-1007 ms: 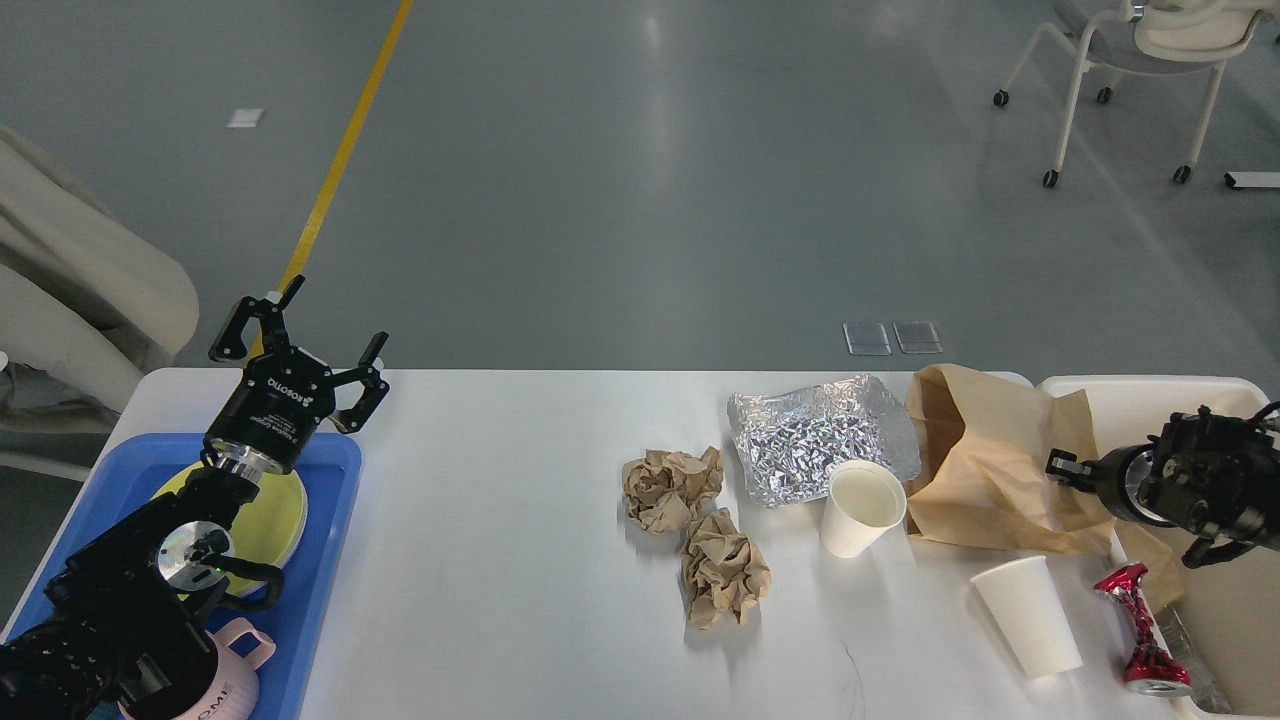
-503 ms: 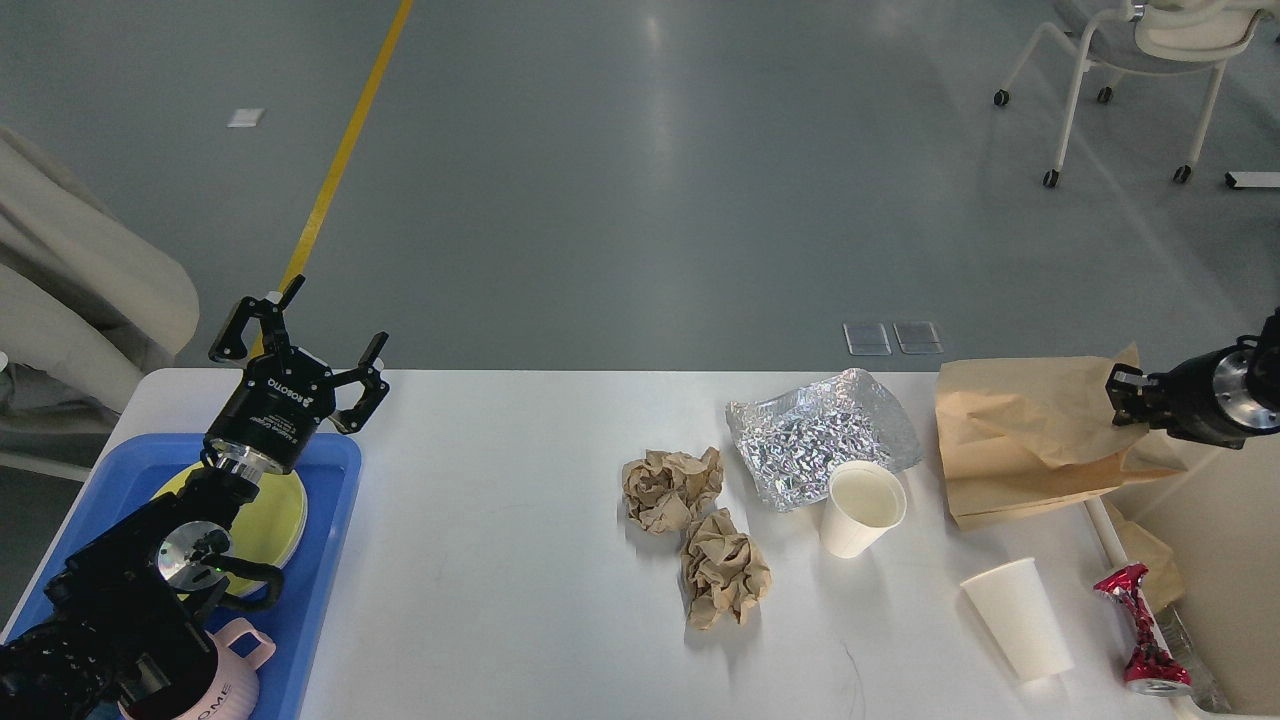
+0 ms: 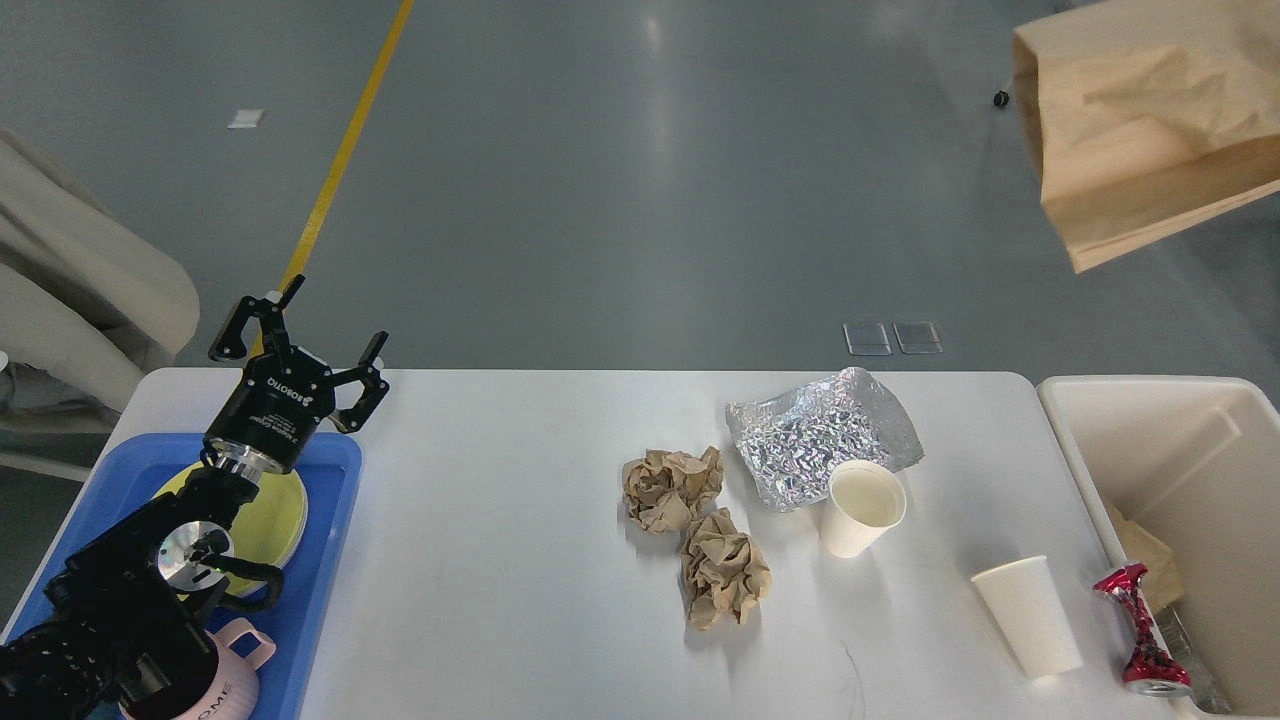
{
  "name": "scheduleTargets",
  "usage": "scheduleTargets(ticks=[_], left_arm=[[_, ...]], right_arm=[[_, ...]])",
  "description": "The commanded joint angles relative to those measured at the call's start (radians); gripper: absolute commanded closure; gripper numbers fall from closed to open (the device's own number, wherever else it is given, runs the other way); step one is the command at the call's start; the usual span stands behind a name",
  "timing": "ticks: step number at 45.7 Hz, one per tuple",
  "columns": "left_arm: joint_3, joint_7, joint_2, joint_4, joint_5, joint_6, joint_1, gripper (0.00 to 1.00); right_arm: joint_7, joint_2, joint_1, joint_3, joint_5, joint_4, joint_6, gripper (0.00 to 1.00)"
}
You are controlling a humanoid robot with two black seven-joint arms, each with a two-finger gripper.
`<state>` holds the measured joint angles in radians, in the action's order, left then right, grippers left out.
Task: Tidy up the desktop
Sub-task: 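Lift the paper bag over and into the white bin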
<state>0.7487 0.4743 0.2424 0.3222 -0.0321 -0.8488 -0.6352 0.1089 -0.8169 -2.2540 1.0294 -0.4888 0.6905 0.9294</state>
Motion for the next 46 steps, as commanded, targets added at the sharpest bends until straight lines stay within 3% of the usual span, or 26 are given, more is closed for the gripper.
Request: scheduleTargets(ticks=[1, 6, 11, 15, 21, 28, 43, 44, 45, 46], left_arm=[[0.000, 0.001, 0.000, 0.000, 0.000, 0.000, 0.000, 0.00], [0.000, 0.001, 0.000, 0.000, 0.000, 0.000, 0.002, 0.00], [0.000, 0.001, 0.000, 0.000, 0.000, 0.000, 0.000, 0.00], [0.000, 0.000, 0.000, 0.000, 0.000, 0.000, 0.000, 0.00], [0.000, 0.001, 0.000, 0.000, 0.000, 0.000, 0.002, 0.00], [0.000, 0.001, 0.000, 0.000, 0.000, 0.000, 0.000, 0.00], [0.000, 0.001, 0.000, 0.000, 0.000, 0.000, 0.000, 0.00], [0.000, 0.001, 0.000, 0.000, 0.000, 0.000, 0.000, 0.00], [0.000, 0.001, 0.000, 0.000, 0.001, 0.000, 0.000, 0.00], [0.000, 0.001, 0.000, 0.000, 0.000, 0.000, 0.000, 0.00]], right_arm=[[0.037, -0.005, -0.021, 0.055, -0.111, -0.009, -0.030, 1.00], [0.037, -0.047, 0.158, 0.098, -0.131, -0.060, -0.225, 1.00], [0.040, -0.048, 0.561, 0.087, -0.122, -0.210, -0.544, 1.00], [0.040, -0.018, 0.880, 0.043, -0.056, -0.353, -0.713, 1.00], [0.032, 0.083, 1.241, -0.037, 0.143, -0.469, -0.787, 1.00], [0.014, 0.218, 1.493, -0.048, 0.300, -0.592, -0.871, 1.00], [0.011, 0.280, 1.607, -0.081, 0.378, -0.597, -0.928, 0.99], [0.011, 0.280, 1.607, -0.081, 0.380, -0.595, -0.928, 0.78], [0.011, 0.280, 1.607, -0.080, 0.380, -0.591, -0.926, 0.46], [0.012, 0.278, 1.605, -0.080, 0.380, -0.591, -0.928, 0.02]])
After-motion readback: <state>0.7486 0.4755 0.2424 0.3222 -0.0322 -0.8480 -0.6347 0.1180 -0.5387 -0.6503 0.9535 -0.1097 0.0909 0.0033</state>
